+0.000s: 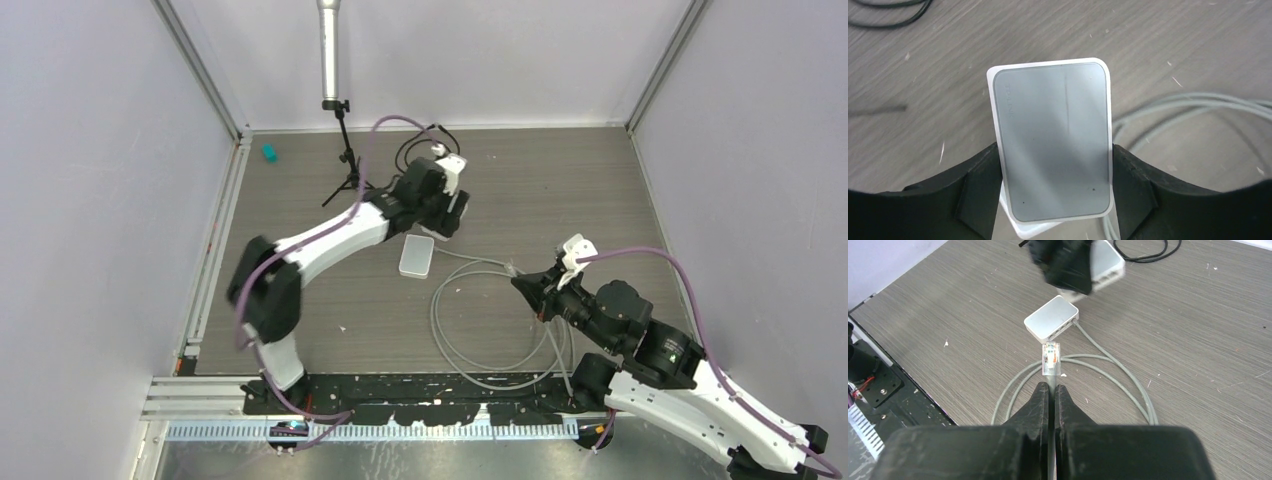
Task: Insert the plug into the switch port
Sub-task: Pick up the switch port at the center of the board, then place the switch port at the center of the board.
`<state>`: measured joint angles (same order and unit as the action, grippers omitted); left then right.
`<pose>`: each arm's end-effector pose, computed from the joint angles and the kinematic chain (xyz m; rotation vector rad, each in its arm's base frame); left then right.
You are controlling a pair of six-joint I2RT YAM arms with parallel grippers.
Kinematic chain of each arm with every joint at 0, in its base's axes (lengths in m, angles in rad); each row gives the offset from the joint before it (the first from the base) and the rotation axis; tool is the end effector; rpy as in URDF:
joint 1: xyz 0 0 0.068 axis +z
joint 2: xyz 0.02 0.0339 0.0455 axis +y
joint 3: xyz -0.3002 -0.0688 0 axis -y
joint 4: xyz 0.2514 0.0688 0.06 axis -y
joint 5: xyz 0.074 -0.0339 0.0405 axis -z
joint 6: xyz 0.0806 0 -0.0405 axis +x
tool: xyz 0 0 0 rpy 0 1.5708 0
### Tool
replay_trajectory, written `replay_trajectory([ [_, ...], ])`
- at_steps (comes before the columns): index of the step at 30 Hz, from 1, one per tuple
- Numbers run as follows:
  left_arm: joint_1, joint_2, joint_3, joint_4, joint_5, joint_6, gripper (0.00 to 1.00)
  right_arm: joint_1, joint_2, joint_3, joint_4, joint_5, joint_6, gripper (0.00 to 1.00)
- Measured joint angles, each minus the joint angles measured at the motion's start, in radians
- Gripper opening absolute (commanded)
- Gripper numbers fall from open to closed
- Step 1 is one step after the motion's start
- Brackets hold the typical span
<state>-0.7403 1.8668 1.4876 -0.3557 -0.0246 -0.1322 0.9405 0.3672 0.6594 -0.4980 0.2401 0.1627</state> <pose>0.3542 -0.3210 0.2597 0.6889 2.2382 -0.4133 0.0817 0.0795 0.3200 -0.5190 1.7318 0.5816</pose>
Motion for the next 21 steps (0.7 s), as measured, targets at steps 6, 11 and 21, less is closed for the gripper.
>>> replay_trajectory([
  [6,-0.019,-0.43,-0.364,0.04,-0.028,-0.109,0.43,0.0,0.04,-0.01,0.011,-0.002,-0.011,0.0],
  [11,-0.117,-0.612,-0.653,0.008,-0.108,-0.228,0.43,0.0,0.092,-0.057,0.054,-0.021,-0.034,0.01],
  [21,-0.185,-0.786,-0.888,-0.068,-0.204,-0.417,0.48,0.0,0.247,-0.099,0.177,-0.097,-0.04,0.0],
])
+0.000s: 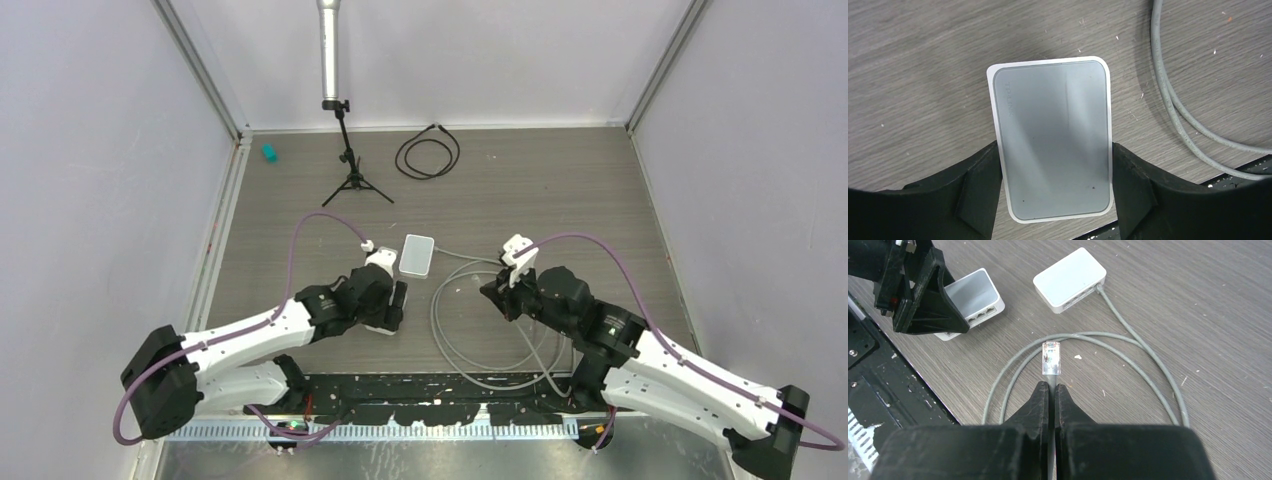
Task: Insert the plug into the switch port
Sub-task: Place the switch port at the center of the board.
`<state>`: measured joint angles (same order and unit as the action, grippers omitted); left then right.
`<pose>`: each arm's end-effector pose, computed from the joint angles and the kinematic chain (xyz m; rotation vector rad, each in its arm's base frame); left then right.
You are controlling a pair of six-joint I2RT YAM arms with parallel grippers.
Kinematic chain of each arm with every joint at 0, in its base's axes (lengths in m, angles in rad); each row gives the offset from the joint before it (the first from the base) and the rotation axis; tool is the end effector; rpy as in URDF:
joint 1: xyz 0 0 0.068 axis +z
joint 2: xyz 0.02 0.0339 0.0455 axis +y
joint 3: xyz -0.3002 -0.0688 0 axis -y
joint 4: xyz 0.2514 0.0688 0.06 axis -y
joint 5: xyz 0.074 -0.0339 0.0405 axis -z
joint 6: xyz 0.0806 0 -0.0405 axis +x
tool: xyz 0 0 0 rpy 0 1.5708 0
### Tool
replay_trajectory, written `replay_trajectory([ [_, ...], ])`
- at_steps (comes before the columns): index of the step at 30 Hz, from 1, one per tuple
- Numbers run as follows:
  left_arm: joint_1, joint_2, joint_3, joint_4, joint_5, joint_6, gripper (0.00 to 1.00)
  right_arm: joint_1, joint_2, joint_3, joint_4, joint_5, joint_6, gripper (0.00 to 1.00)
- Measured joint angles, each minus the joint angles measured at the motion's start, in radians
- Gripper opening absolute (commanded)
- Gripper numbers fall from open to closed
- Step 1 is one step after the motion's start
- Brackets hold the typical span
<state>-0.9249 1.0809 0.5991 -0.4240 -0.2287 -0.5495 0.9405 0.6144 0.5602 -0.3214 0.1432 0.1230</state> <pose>0.1491 -0.1674 0.1951 0.3657 2.4520 -0.3644 0.1107 0.1322 0.2764 -0.6991 1.8575 0.5616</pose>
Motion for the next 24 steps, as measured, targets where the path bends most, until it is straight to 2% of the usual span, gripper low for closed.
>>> replay_trajectory([
  [7,-0.043,0.027,-0.036,0.024,-0.015,-0.055,0.74,0.0,0.06,-0.014,0.045,-0.034,0.002,0.01],
  [15,-0.056,0.085,-0.052,0.072,-0.015,-0.078,0.95,0.0,0.061,-0.029,0.077,-0.039,0.008,0.0],
  [24,-0.056,0.071,-0.051,0.075,-0.037,-0.079,0.97,0.0,0.115,-0.045,0.108,-0.06,0.006,0.0],
])
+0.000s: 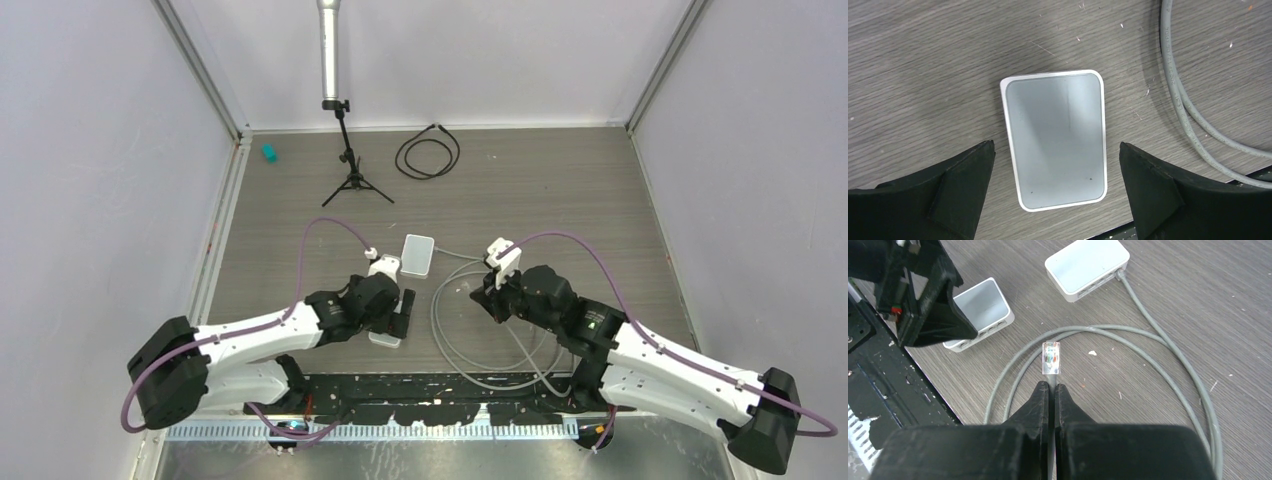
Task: Insert the plug into the switch port
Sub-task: Place the switch port at the center of the board, then insert the connector into the switch port.
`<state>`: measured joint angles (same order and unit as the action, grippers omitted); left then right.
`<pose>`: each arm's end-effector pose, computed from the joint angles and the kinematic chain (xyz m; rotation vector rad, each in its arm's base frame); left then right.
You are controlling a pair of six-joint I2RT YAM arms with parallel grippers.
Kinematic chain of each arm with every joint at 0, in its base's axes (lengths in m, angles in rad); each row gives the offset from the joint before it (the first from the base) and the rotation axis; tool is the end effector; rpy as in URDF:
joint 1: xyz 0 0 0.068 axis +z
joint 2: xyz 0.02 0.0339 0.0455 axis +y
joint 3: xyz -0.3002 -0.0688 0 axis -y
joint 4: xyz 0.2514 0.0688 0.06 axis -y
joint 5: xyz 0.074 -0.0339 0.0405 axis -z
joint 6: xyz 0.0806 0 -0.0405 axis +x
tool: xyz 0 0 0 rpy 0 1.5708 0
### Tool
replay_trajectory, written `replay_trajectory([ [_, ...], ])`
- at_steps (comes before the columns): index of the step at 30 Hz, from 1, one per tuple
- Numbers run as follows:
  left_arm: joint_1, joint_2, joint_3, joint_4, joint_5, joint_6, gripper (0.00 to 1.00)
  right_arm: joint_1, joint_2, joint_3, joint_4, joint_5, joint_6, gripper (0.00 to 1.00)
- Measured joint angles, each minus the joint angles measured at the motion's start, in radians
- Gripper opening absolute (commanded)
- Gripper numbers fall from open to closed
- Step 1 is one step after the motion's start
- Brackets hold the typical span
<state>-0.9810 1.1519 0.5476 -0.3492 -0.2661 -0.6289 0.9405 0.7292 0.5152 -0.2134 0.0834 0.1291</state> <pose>0.1437 -0.1766 0.1705 0.3337 2.4869 -0.3436 0.1203 0.1536 0.2548 -0.7575 1.9028 0.5978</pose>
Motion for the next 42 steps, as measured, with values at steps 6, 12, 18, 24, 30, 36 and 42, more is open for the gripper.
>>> replay_trajectory([
  [6,0.002,-0.099,0.023,-0.052,-0.029,-0.022,0.95,0.0,0.085,-0.019,0.079,-0.058,-0.02,0.01],
  [12,0.158,-0.125,0.003,0.003,0.127,-0.024,0.88,0.029,0.245,-0.049,0.237,-0.127,-0.072,0.01],
  [18,0.212,-0.245,-0.1,0.023,0.172,-0.039,0.88,0.229,0.388,-0.077,0.385,-0.041,-0.164,0.01],
  [24,0.22,-0.558,-0.219,0.025,0.154,-0.048,0.86,0.31,0.444,-0.154,0.567,0.006,-0.182,0.01],
  [30,0.222,-0.866,-0.302,-0.011,0.129,-0.028,0.84,0.315,0.402,-0.201,0.676,0.023,-0.164,0.0],
  [36,0.222,-0.991,-0.334,-0.032,0.121,-0.009,0.83,0.315,0.344,-0.207,0.735,-0.017,-0.122,0.01],
  [42,0.222,-0.956,-0.334,-0.027,0.15,0.019,0.82,0.315,0.304,-0.229,0.787,-0.095,-0.097,0.01],
])
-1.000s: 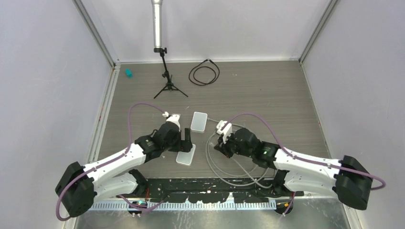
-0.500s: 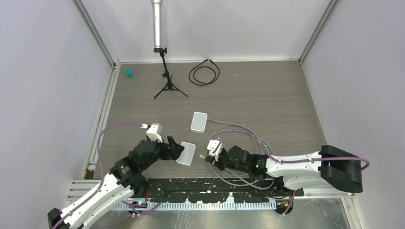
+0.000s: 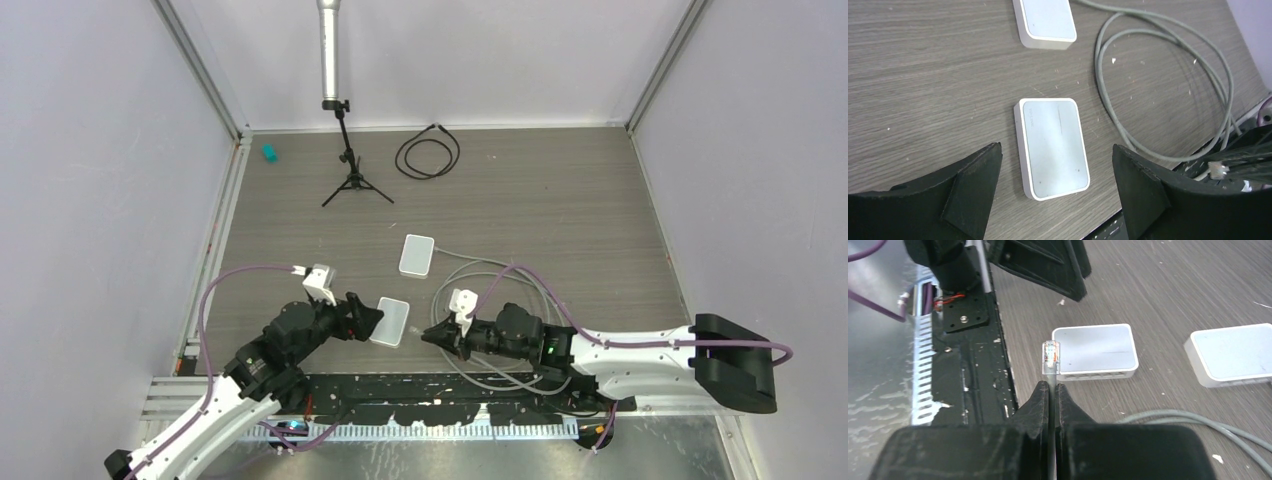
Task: Insert the plug into the switch port
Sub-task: Insert the connector into the switch port.
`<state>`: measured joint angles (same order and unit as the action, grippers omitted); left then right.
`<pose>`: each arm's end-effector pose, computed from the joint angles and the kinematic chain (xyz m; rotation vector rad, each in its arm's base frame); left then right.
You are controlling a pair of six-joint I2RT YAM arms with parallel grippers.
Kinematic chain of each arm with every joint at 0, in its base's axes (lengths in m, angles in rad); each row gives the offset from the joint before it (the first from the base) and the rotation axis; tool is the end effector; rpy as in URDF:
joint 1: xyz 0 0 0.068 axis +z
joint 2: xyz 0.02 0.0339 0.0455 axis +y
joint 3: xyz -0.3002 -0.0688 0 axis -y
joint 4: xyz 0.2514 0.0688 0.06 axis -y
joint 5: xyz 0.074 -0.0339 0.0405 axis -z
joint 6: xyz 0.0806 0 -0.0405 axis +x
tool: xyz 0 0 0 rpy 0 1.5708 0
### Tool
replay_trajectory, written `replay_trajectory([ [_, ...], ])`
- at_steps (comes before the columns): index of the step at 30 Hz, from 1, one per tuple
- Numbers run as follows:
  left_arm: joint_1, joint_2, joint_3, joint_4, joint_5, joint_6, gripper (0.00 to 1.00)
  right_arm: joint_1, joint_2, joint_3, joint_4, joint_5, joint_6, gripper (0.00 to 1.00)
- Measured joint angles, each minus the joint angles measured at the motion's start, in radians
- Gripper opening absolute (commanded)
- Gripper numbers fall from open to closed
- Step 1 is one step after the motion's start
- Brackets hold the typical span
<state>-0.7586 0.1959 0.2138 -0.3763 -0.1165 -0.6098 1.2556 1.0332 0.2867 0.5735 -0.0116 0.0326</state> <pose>0.0936 -0.0758 0.1824 0.0684 2.0101 -0.7898 0.0747 0.2321 0.2181 -1.0648 1.5030 0.9381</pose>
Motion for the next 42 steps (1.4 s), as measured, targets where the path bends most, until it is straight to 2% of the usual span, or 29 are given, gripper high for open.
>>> replay_trajectory([
  [7,0.0,0.072,-0.003,0.047,0.142,0.038,0.83,0.0,-0.033,-0.004,0.01,-0.172,0.003,0.01],
  [15,0.001,0.075,-0.062,0.214,0.416,0.106,0.82,0.0,0.012,0.104,-0.093,-0.406,-0.048,0.0],
  [20,0.001,0.027,-0.105,0.297,0.499,0.146,0.76,0.0,0.084,0.183,-0.108,-0.454,-0.067,0.01],
  [23,0.001,-0.058,-0.15,0.335,0.529,0.156,0.76,0.0,0.14,0.24,-0.148,-0.455,-0.074,0.01],
  [27,0.0,-0.159,-0.182,0.352,0.551,0.169,0.77,0.0,0.219,0.319,-0.2,-0.466,-0.079,0.01],
  [33,0.0,-0.1,-0.182,0.388,0.565,0.174,0.77,0.0,0.239,0.332,-0.212,-0.489,-0.079,0.01],
  [36,0.0,-0.097,-0.182,0.386,0.559,0.174,0.82,0.0,0.239,0.332,-0.218,-0.496,-0.079,0.01],
  [39,-0.002,-0.116,-0.169,0.328,0.489,0.172,0.89,-0.005,0.23,0.33,-0.245,-0.485,-0.084,0.01],
  [42,-0.002,-0.133,-0.123,0.217,0.33,0.145,0.89,-0.016,0.179,0.284,-0.251,-0.429,-0.09,0.01],
])
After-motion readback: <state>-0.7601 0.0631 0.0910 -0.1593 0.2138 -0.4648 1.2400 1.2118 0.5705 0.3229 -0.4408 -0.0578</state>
